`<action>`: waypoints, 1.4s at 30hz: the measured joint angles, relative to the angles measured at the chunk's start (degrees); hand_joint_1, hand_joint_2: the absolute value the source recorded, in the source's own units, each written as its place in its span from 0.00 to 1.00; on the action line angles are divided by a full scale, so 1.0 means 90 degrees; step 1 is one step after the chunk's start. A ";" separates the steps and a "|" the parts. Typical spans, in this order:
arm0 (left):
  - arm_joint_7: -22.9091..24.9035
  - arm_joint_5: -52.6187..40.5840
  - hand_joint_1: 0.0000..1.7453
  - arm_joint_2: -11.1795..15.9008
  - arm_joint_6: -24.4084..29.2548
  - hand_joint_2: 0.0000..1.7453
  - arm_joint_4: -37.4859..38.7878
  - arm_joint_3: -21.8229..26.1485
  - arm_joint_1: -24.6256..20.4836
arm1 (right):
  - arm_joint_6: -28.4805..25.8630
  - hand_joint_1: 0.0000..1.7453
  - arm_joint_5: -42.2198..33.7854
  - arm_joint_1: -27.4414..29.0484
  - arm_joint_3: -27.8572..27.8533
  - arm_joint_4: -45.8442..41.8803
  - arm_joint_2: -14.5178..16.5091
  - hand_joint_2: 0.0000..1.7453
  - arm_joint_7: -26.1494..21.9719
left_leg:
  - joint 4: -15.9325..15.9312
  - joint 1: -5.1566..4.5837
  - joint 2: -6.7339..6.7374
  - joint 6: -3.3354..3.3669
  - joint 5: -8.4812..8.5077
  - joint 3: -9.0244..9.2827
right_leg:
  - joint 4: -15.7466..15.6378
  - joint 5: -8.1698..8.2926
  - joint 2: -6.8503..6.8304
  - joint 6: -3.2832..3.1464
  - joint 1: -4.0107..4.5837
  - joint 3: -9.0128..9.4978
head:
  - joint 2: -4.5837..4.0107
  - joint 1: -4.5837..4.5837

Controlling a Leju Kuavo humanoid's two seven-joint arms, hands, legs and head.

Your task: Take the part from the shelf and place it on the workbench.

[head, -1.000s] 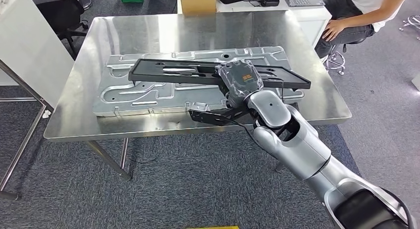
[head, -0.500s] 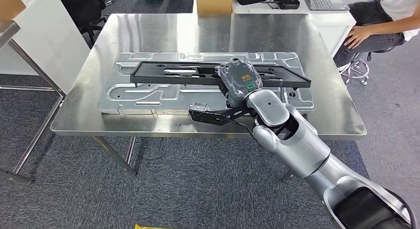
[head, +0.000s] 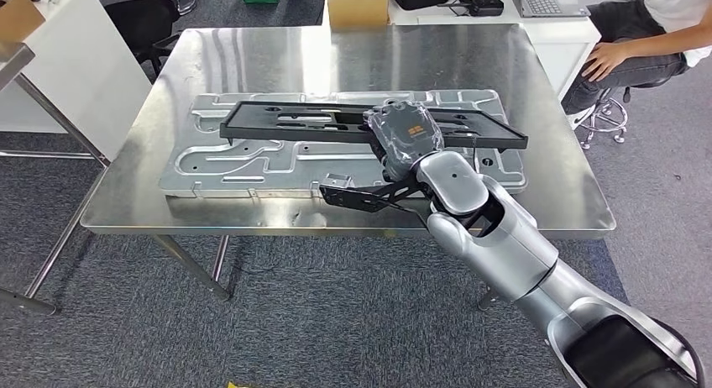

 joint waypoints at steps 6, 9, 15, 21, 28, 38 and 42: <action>0.0000 0.0000 0.00 0.0000 0.0000 1.00 0.0000 -0.0001 -0.0001 | -0.0002 1.00 0.0045 -0.0001 0.0030 0.0010 0.0000 1.00 0.0013 | 0.0025 -0.0021 0.0003 -0.0040 -0.0008 -0.0011 | -0.0001 0.0001 -0.0002 0.0002 -0.0002 0.0008 | 0.0000 0.0002; 0.0000 0.0000 0.00 0.0000 0.0002 1.00 0.0000 0.0000 -0.0001 | -0.0002 1.00 0.0049 -0.0001 0.0030 0.0011 0.0000 1.00 0.0016 | 0.0047 -0.0029 0.0003 -0.0036 -0.0012 -0.0022 | -0.0003 0.0001 -0.0004 0.0003 -0.0006 0.0010 | 0.0000 0.0002; 0.0001 0.0000 0.00 0.0005 0.0019 1.00 0.0000 0.0001 -0.0007 | -0.0001 1.00 0.0073 -0.0024 0.0030 0.0012 -0.0006 1.00 0.0078 | -0.0373 0.0002 0.0078 0.0232 0.0155 0.0243 | -0.0112 0.0017 -0.0053 0.0181 -0.0037 0.0068 | 0.0000 0.0010; 0.0002 0.0000 0.00 -0.0007 0.0015 1.00 0.0000 0.0002 -0.0005 | 0.0036 1.00 0.0078 -0.0024 0.0032 0.0041 -0.0030 1.00 0.0067 | -0.0509 0.0107 0.0172 0.0162 0.0086 0.0466 | 0.1267 -0.0344 -0.0232 0.0359 -0.0142 -0.0754 | 0.0000 0.0027; 0.0002 -0.0001 0.00 0.0020 0.0023 1.00 0.0000 0.0004 0.0002 | 0.0051 1.00 0.0073 0.0030 0.0033 0.0055 -0.0082 1.00 0.0071 | 0.0017 0.0206 0.0108 -0.0244 -0.0352 0.0354 | 0.0253 0.0033 -0.0167 0.0204 -0.0186 -0.0280 | 0.0001 0.0046; -0.0015 -0.0027 0.00 0.0003 0.0030 1.00 0.0000 0.0004 -0.0013 | 0.0049 1.00 0.0075 0.0074 0.0033 0.0121 -0.0078 1.00 0.0069 | 0.1488 -0.0228 0.0477 0.0329 -0.0096 -0.0983 | 0.0163 -0.0279 -0.0279 -0.0169 0.0153 0.0167 | 0.0000 0.0008; -0.0016 -0.0027 0.00 0.0048 0.0041 1.00 0.0000 0.0007 0.0012 | 0.0049 1.00 0.0077 0.0095 0.0033 0.0152 -0.0086 1.00 0.0067 | 0.0594 -0.0449 0.0536 0.0765 0.0361 -0.0661 | 0.0055 -0.0333 -0.0312 -0.0130 0.0184 0.0283 | 0.0000 0.0032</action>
